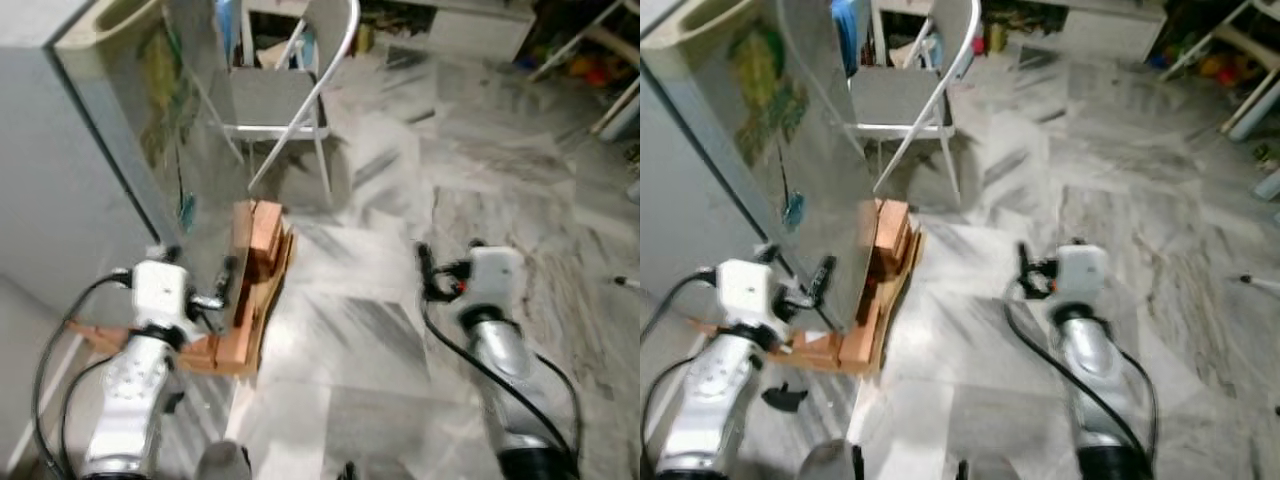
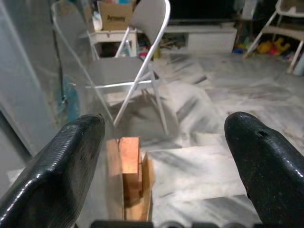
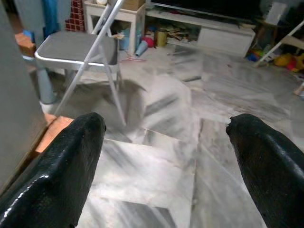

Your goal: Restocking fridge

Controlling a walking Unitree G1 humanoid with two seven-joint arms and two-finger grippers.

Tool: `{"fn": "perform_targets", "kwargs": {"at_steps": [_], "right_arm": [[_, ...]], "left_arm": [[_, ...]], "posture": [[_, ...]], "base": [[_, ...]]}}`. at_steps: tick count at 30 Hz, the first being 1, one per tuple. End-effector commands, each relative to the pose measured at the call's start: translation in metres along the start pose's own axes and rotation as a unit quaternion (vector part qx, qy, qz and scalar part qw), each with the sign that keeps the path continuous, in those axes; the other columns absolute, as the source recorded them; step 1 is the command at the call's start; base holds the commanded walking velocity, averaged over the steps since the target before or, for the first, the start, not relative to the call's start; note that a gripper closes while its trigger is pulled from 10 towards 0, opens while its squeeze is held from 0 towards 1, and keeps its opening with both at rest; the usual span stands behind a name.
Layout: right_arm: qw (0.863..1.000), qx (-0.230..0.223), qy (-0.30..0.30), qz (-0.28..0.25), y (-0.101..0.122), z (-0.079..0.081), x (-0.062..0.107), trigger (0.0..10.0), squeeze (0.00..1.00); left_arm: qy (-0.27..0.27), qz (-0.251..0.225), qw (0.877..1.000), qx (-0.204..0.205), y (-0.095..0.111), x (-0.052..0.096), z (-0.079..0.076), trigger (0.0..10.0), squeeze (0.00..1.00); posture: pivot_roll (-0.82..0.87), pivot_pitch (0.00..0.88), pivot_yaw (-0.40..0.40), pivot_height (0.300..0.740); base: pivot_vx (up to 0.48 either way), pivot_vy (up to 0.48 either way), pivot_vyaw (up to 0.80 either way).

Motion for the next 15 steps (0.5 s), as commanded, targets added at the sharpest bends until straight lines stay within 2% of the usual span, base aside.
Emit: {"fn": "perform_targets", "kwargs": {"at_steps": [1,6,15], "right_arm": [[1.0,-0.007,0.013,-0.015,0.0104,0.0128,-0.0041,10.0,0.0],[1.0,-0.007,0.015,-0.014,0.0091,0.0157,-0.0034,10.0,0.0],[1.0,-0.007,0.016,-0.011,0.0074,0.0169,-0.0039,10.0,0.0]], "left_arm": [[0.018,0.007,1.0,-0.006,-0.0014,0.0064,0.013,10.0,0.0],[0.021,0.006,1.0,-0.002,0.0014,0.0063,0.0123,10.0,0.0],[0.031,0.019,0.999,-0.007,-0.0032,0.0138,0.0161,10.0,0.0]], "posture": [[0.03,0.105,-0.061,0.74],[0.04,0.105,-0.06,0.74],[0.05,0.11,-0.061,0.74]], "base": [[0.48,0.0,0.0],[0.445,0.0,0.0],[0.0,0.0,0.0]]}}
Point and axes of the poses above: a point about 5 cm out from each wrist's last joint towards the gripper, its own x axis pointing back from the gripper into the wrist, its own y axis along the axis of the wrist's last joint, z = x × y, the point moved 6 cm from there along -x, pointing out of the wrist towards the gripper, and after that the axes turned 11 degrees about x, right-handed, at the moved point
